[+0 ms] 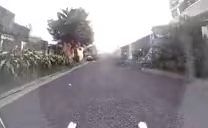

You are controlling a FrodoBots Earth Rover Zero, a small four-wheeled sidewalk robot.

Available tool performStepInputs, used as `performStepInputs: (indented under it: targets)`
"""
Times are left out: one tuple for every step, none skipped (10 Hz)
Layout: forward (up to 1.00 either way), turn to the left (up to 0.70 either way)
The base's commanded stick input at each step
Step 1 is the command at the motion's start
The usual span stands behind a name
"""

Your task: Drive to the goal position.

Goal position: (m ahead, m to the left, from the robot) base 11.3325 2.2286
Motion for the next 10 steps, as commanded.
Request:
performStepInputs:
  targets:
    - [0.7,0.0]
    - [0.7,0.0]
    - [0.7,0.0]
    - [0.7,0.0]
    - [0.7,0.0]
    - [0.7,0.0]
    - [0.7,0.0]
    - [0.7,0.0]
    - [0.7,0.0]
    - [0.7,0.0]
